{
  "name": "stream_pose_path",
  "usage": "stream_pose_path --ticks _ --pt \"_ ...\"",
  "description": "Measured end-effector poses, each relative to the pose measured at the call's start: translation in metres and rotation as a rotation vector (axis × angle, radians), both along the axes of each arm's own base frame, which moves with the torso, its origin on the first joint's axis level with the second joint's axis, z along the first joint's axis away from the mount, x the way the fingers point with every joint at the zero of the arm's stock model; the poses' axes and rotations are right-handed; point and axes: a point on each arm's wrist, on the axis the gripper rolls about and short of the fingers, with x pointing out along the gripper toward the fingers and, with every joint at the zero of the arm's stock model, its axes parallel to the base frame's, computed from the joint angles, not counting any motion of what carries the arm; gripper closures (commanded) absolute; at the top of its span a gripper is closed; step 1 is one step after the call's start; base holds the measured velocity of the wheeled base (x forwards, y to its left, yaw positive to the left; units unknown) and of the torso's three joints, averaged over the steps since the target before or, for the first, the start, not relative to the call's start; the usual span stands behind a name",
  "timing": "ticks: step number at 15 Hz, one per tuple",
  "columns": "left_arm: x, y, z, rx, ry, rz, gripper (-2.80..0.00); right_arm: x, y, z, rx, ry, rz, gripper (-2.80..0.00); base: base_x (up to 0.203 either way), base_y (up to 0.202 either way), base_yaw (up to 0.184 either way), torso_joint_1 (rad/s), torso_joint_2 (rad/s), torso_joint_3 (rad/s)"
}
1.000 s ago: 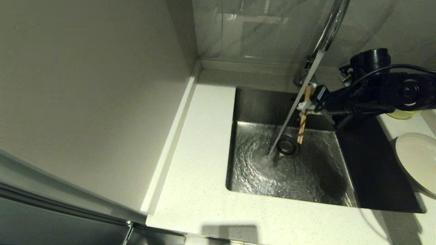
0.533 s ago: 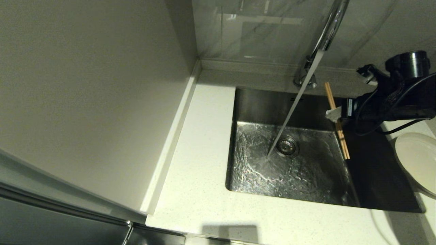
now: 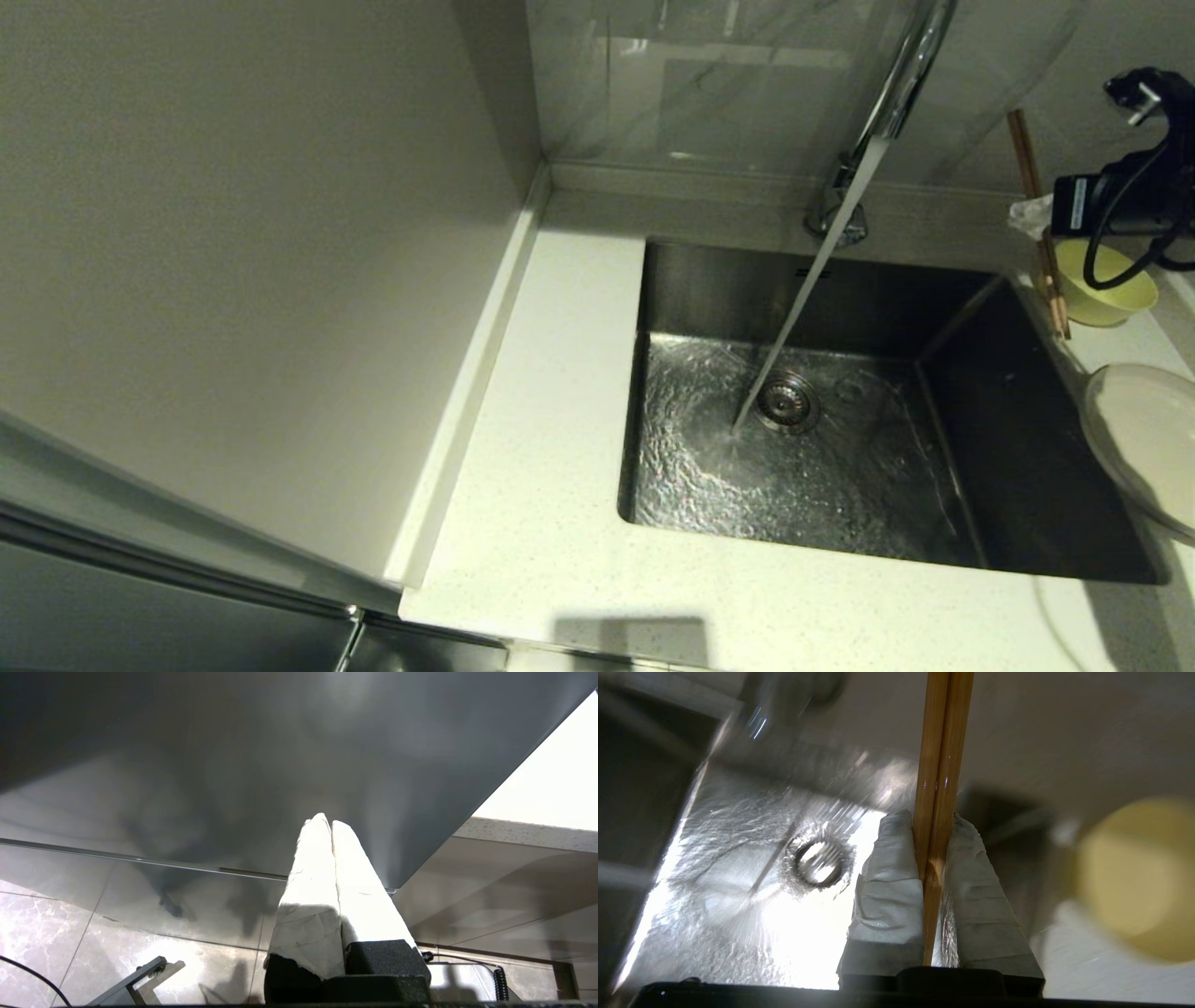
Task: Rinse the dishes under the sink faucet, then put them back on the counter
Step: Place the chopsticks on the table
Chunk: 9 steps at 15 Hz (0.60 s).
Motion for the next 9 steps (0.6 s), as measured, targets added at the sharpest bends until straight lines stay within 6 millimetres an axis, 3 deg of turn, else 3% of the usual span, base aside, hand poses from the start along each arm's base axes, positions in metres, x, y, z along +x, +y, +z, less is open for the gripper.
stream_pose_path --ticks 2,6,9 --pt "0.0 0.0 0.0 0.0 0.0 0.0 0.0 0.009 -0.021 0.009 -0.055 -0.07 -0.056 0.0 0.0 0.0 0.0 0.0 0.0 0.0" --pt "0.0 0.0 0.0 0.0 0.0 0.0 0.0 0.026 -0.064 0.005 -0.186 -0.203 -0.191 0.0 0.0 0.0 0.0 0.0 0.0 0.0" --pt "0.0 0.0 0.0 0.0 -0.001 0.0 0.0 0.03 -0.088 -0.007 -0.221 -0.192 -0.268 0.0 0.0 0.0 0.0 0.0 0.0 0.0"
